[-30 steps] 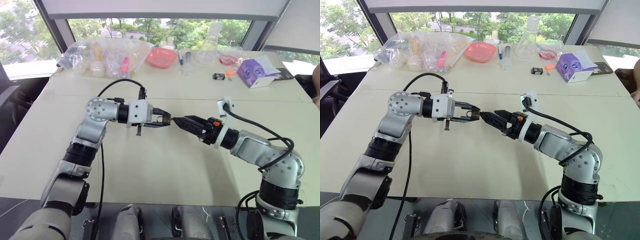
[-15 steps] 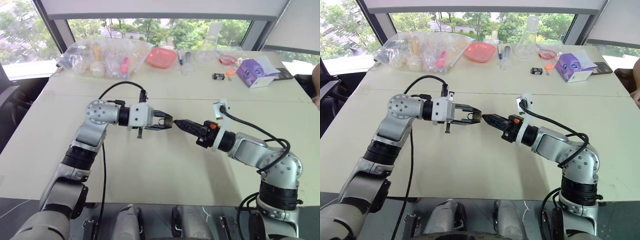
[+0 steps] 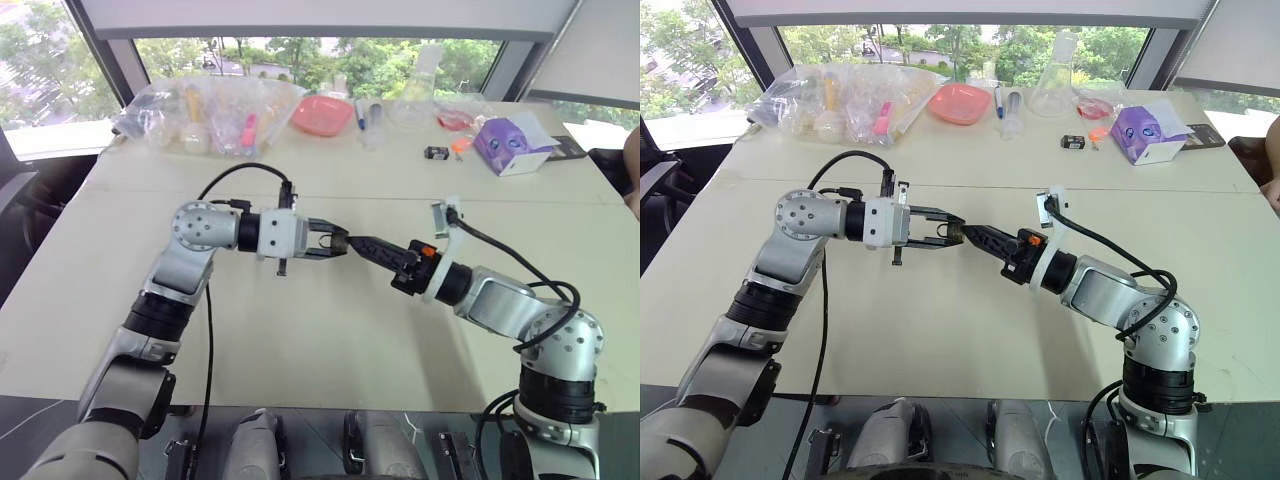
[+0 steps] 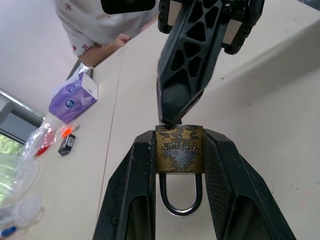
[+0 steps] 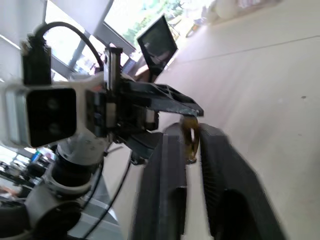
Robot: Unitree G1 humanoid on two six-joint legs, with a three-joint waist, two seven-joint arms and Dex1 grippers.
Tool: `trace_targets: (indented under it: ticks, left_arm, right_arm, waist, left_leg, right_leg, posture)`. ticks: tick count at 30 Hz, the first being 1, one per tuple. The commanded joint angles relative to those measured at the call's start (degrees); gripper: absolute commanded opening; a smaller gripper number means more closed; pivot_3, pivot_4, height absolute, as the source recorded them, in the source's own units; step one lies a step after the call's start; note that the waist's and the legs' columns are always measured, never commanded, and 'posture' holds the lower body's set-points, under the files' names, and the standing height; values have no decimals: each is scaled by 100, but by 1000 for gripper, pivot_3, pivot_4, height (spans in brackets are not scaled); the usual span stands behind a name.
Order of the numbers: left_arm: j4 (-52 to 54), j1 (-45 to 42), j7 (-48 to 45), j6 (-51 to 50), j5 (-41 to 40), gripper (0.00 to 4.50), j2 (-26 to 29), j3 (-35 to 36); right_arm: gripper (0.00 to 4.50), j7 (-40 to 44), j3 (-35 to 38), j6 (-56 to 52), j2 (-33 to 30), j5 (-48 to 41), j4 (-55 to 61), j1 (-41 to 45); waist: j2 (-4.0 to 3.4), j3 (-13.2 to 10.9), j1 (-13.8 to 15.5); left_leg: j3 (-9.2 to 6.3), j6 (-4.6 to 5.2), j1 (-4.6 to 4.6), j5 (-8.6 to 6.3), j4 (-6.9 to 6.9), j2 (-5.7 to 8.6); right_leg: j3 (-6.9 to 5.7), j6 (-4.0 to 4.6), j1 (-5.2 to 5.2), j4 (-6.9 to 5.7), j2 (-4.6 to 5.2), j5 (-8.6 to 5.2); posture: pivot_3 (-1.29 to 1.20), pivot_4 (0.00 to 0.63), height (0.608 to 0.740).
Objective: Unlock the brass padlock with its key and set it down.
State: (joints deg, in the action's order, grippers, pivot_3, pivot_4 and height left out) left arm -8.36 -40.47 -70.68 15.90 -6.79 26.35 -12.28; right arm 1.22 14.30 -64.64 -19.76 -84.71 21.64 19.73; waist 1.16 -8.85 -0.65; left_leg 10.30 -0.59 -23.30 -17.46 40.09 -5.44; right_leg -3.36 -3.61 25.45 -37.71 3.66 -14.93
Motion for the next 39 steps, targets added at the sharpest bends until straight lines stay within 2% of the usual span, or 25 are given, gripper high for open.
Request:
trace_targets:
  ticks: [1,8,17,27,39]
  left_arm:
    - [112,-4,140,220,-5,714,26,16]
    - [-88,-69,447,660,145,714,-14,65]
    - [-578,-247,1107,1771,583,714,-79,144]
    - [-1114,-384,2221,3225,1476,714,-22,209]
    - [-1454,-399,2814,4330,1988,714,162,-55]
  right_arm:
    - [36,-188,-135,216,5,-521,96,-7]
    - [36,-465,-344,450,-173,-908,89,-154]
    - [36,-883,-565,891,-268,-1595,3,-258]
    - [36,-1780,-911,1580,-210,-2626,-126,-378]
    - [36,-2134,-1068,1948,-271,-2829,-173,-254]
  waist:
    - [0,0,0]
    - [0,0,3]
    - [0,0,2]
    - [0,0,4]
    - [0,0,3]
  left_leg:
    - [0,0,0,0,0,0]
    - [0,0,0,0,0,0]
    - [0,0,0,0,0,0]
    - [0,0,0,0,-1,-1]
    - [1,1,0,0,-1,-2]
  right_leg:
    - [0,0,0,0,0,0]
    - [0,0,0,1,0,0]
    - [0,0,0,1,0,0]
    - [0,0,0,2,1,0]
    - [0,0,0,2,1,0]
  posture:
    - [0,150,740]
    - [0,150,740]
    - [0,150,740]
    - [0,150,740]
    - [0,150,740]
